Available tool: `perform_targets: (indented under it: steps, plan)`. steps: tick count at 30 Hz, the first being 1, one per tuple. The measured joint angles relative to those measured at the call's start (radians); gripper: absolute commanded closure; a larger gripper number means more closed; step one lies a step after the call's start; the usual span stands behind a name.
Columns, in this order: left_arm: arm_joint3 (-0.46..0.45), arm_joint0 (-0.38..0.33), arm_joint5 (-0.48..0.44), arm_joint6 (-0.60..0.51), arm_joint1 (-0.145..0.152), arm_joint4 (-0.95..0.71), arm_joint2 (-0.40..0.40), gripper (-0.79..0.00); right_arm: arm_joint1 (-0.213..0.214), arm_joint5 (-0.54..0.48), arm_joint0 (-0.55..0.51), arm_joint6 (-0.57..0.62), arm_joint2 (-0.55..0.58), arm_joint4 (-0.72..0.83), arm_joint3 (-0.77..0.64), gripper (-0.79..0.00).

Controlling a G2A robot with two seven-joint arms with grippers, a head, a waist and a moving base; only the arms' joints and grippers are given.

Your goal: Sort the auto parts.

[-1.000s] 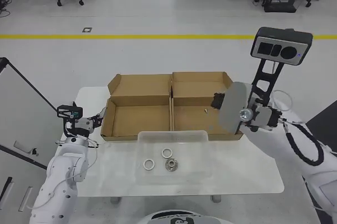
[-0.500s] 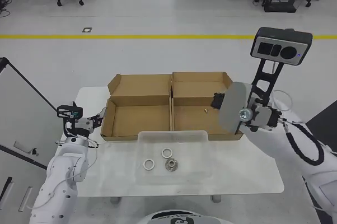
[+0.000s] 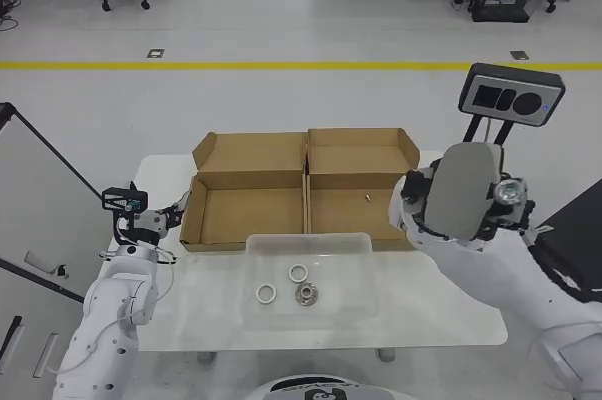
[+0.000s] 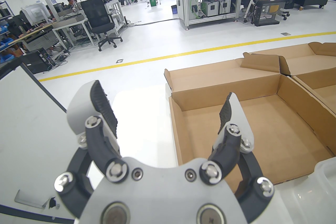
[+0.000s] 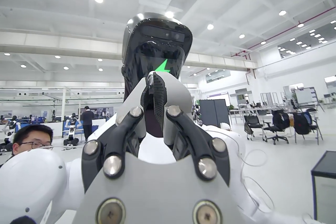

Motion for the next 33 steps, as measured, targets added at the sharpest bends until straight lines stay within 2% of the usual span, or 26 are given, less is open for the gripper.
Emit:
perform_targets:
  steps: [11, 18, 27, 33]
  plan:
    - [0.000, 0.000, 0.000, 0.000, 0.000, 0.000, 0.000, -0.785, -0.043, 0.038, -0.044, 0.038, 0.055, -0.013, 0.024, 0.000]
    - [0.000, 0.000, 0.000, 0.000, 0.000, 0.000, 0.000, -0.785, -0.048, 0.130, -0.058, 0.085, 0.120, -0.127, 0.060, 0.000]
    - [0.000, 0.000, 0.000, 0.000, 0.000, 0.000, 0.000, -0.785, -0.052, 0.239, -0.082, 0.062, 0.186, -0.279, 0.037, 0.000]
    - [0.000, 0.000, 0.000, 0.000, 0.000, 0.000, 0.000, -0.785, -0.061, 0.224, -0.109, 0.072, 0.209, -0.239, 0.020, 0.000]
